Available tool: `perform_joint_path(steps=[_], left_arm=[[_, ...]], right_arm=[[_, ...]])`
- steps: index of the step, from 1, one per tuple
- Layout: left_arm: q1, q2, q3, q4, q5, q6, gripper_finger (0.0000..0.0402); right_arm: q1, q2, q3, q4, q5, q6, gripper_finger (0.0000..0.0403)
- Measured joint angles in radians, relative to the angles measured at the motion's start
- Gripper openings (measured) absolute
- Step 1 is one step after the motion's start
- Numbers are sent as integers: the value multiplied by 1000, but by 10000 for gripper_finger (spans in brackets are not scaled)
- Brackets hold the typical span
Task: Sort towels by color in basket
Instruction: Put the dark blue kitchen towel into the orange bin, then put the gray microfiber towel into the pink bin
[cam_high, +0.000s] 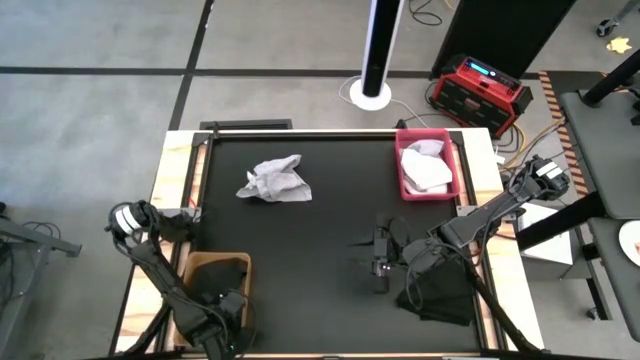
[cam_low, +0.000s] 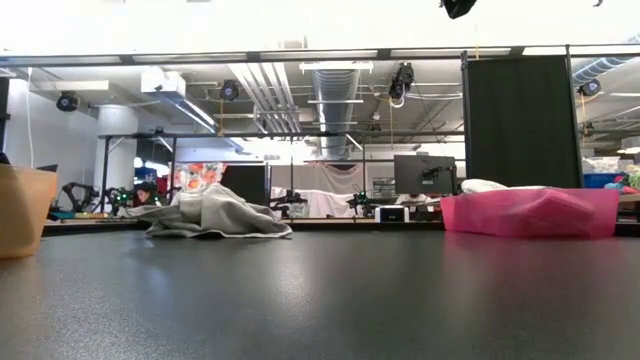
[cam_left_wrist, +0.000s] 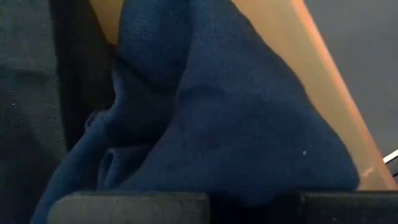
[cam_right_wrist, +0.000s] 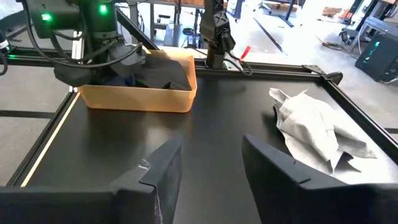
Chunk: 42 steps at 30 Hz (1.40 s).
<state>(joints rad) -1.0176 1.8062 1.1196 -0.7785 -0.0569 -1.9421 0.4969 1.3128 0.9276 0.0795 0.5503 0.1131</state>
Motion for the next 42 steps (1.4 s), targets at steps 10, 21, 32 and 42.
perform_joint_path(steps=[10, 21, 32, 42], left_arm=[[0, 1, 46, -81, -8, -26, 19], [0, 2, 227, -296, -12, 19, 131], [-10, 2, 378, -460, -12, 60, 166], [25, 3, 502, -604, -439, 231, 166]], right_arm=[[0, 0, 0, 0, 0, 2, 162], [0, 0, 0, 0, 0, 7, 159], [0, 0, 0, -1, 0, 7, 169], [0, -16, 0, -101, 0, 62, 156]])
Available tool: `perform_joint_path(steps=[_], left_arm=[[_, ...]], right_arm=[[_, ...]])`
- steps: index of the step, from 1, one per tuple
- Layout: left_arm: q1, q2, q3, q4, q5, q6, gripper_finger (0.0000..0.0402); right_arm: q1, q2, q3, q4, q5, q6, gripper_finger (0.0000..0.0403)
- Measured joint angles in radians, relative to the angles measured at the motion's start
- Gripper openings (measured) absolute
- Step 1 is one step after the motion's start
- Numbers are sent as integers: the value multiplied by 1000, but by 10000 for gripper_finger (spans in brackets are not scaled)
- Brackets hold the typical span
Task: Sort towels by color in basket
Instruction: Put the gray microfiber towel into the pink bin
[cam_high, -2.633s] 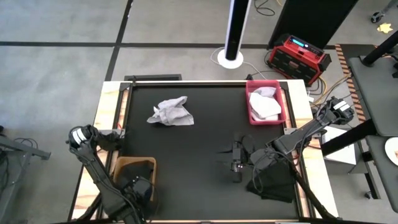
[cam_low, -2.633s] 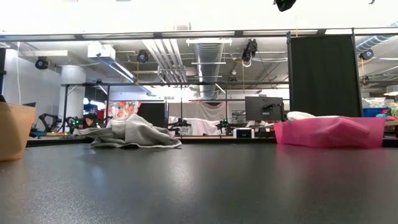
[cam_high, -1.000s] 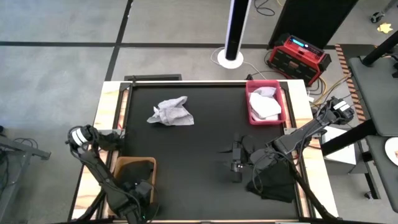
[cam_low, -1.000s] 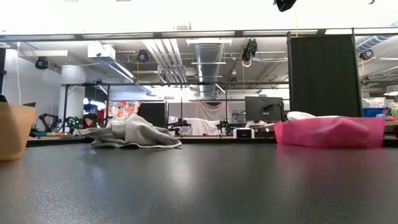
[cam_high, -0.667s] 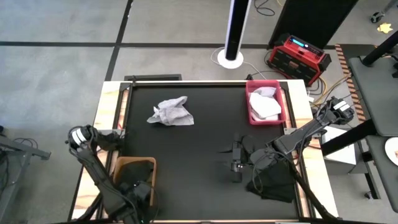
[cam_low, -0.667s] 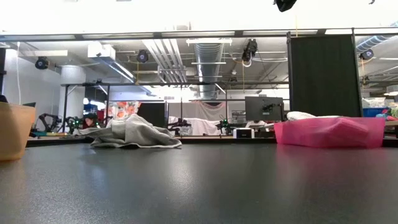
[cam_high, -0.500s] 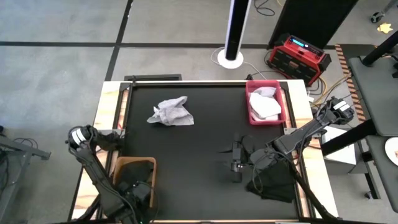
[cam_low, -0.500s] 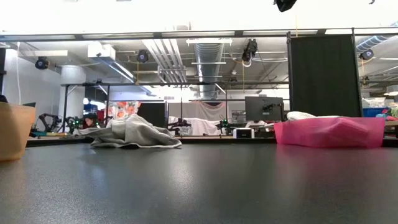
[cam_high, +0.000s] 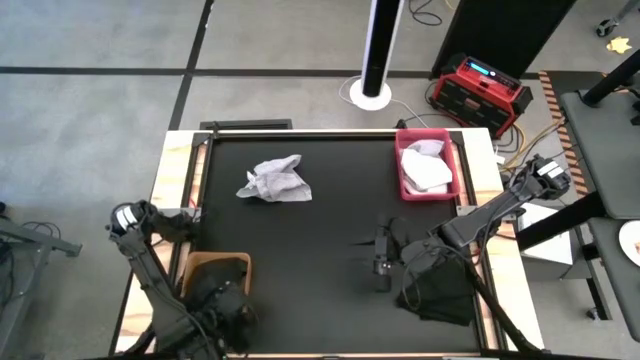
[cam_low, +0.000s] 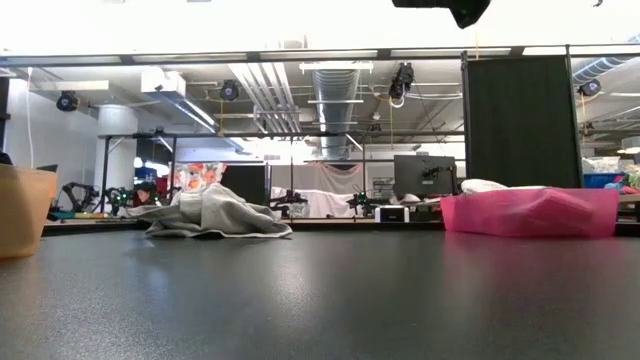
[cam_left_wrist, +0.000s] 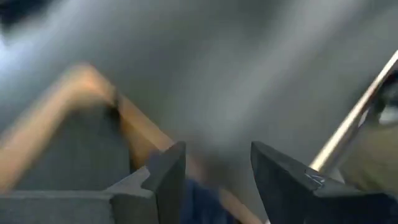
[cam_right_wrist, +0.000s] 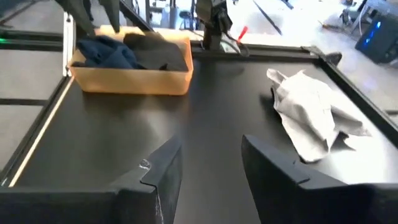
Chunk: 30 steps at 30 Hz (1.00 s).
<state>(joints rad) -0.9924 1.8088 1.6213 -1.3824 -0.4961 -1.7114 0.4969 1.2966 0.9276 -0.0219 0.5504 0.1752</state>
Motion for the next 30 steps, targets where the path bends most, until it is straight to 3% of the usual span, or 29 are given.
perform_joint_path(steps=[6, 9, 15, 23, 27, 30], left_arm=[[102, 0, -12, 4, -295, 246, 166], [166, 0, -28, 10, -349, 376, 166], [298, -5, -46, 9, -358, 606, 166], [488, -90, -127, 32, -304, 864, 148], [595, -175, -212, 130, -264, 1009, 130], [688, -250, -294, 262, -174, 1144, 117]], right_arm=[[0, -9, 0, -161, 0, 130, 151], [-2, -12, 0, -257, -1, 202, 152], [-7, -13, 0, -364, -1, 279, 166], [-43, -14, 0, -396, 11, 250, 185], [-89, -19, 0, -399, 19, 197, 192], [-130, -33, 0, -409, 21, 160, 197]])
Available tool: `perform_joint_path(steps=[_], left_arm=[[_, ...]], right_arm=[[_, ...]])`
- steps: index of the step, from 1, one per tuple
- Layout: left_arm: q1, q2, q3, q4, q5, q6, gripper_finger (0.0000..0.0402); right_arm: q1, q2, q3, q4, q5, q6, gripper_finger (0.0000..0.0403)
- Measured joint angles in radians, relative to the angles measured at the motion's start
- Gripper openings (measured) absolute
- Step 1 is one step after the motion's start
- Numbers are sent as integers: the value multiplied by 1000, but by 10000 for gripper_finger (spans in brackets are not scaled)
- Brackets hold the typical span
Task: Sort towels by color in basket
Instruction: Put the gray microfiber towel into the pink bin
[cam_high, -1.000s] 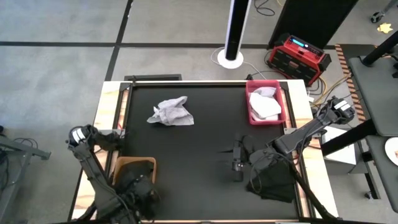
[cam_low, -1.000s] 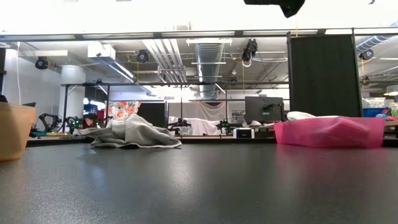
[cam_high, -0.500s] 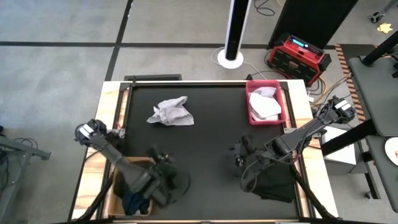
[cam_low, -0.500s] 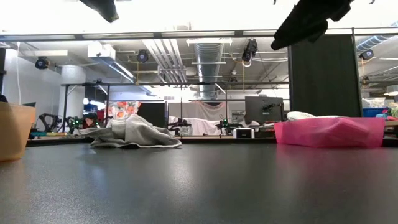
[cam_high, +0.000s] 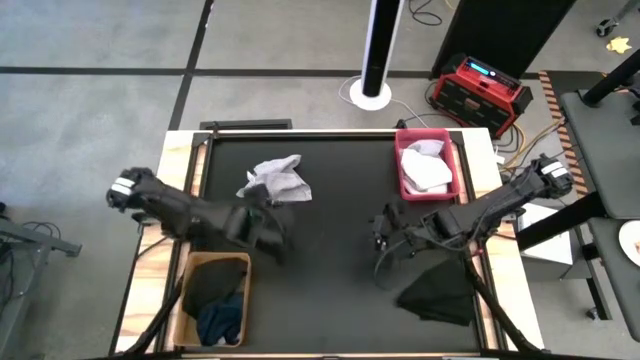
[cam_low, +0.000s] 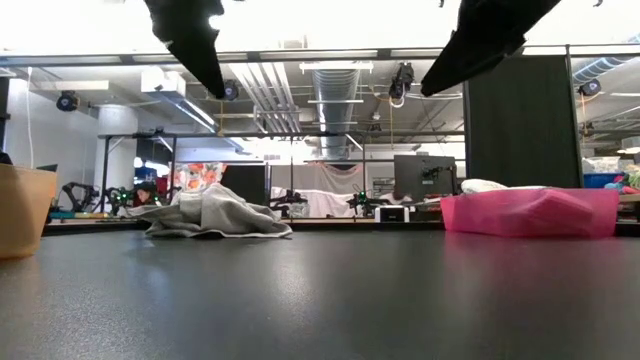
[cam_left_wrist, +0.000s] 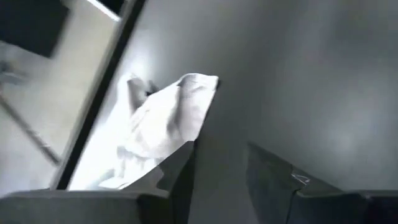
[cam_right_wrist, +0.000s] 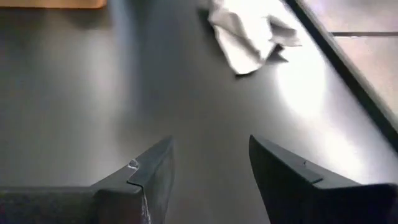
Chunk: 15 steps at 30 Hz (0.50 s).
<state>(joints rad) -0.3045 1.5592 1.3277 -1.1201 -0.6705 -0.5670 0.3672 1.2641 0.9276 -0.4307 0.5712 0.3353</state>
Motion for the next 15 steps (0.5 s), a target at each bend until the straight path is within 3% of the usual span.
perform_joint_path(steps=[5, 10, 15], left_arm=[[166, -102, -139, 236, 174, 205, 100], [342, -132, -187, 241, 298, 284, 102], [509, -100, -188, 240, 315, 398, 149]], right_arm=[[-55, -30, 0, -51, 11, -15, 201], [-60, -42, 0, -55, 8, -13, 201], [-60, -38, 0, -51, 6, 14, 201]])
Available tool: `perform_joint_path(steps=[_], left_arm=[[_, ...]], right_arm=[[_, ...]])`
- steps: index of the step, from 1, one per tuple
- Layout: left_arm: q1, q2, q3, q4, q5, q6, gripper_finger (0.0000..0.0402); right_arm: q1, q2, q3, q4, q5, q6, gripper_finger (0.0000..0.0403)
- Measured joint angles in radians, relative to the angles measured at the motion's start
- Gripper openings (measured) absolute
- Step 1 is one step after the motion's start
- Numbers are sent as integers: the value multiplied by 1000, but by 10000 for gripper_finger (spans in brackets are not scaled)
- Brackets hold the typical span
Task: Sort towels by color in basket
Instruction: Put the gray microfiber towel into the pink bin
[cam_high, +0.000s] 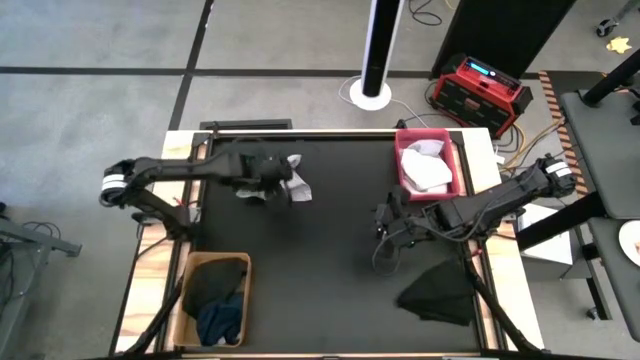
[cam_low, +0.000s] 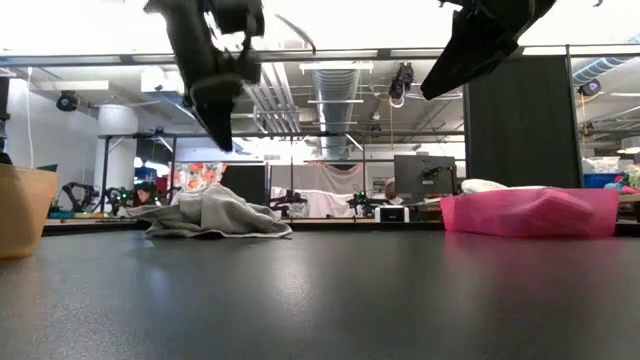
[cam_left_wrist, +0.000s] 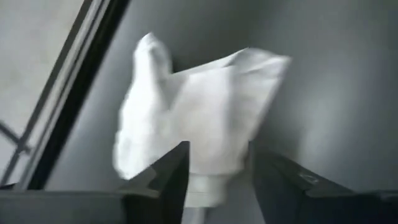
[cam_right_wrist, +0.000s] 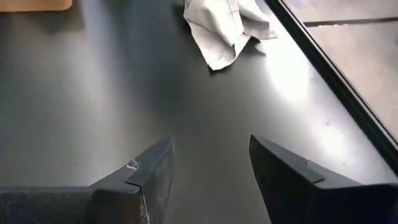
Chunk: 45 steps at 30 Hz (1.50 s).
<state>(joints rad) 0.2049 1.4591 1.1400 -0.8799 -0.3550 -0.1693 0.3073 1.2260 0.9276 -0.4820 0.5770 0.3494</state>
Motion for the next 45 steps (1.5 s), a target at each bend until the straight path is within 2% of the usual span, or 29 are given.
perform_joint_path(steps=[5, 9, 13, 18, 23, 26, 29, 34, 35, 40, 45], left_arm=[[124, 51, 0, 2, 10, 169, 219], [191, 82, -4, 10, 73, 262, 258], [230, 105, -4, 20, 88, 341, 269], [262, 142, -5, 31, 146, 388, 259], [264, 185, -5, 30, 164, 426, 236], [263, 207, -6, 31, 164, 456, 207], [263, 218, -6, 31, 164, 484, 157], [263, 214, -6, 29, 165, 509, 29], [263, 210, -6, 26, 171, 508, 15], [244, 194, -6, 27, 188, 507, 3], [207, 123, -6, 28, 190, 500, 1]], right_arm=[[0, 5, 0, 0, 0, 46, 201], [2, 6, 0, 1, 7, 61, 201], [2, 6, 0, 20, 42, 68, 201], [2, 6, 0, 47, 58, 53, 201], [2, 6, 0, 55, 105, 51, 201], [2, 6, 0, 55, 119, 51, 201], [2, 6, 0, 56, 133, 52, 201], [2, 7, -1, 59, 134, 53, 201], [2, 6, -1, 63, 134, 52, 201], [2, 7, -5, 76, 142, 52, 201], [2, 7, -8, 86, 164, 50, 201]])
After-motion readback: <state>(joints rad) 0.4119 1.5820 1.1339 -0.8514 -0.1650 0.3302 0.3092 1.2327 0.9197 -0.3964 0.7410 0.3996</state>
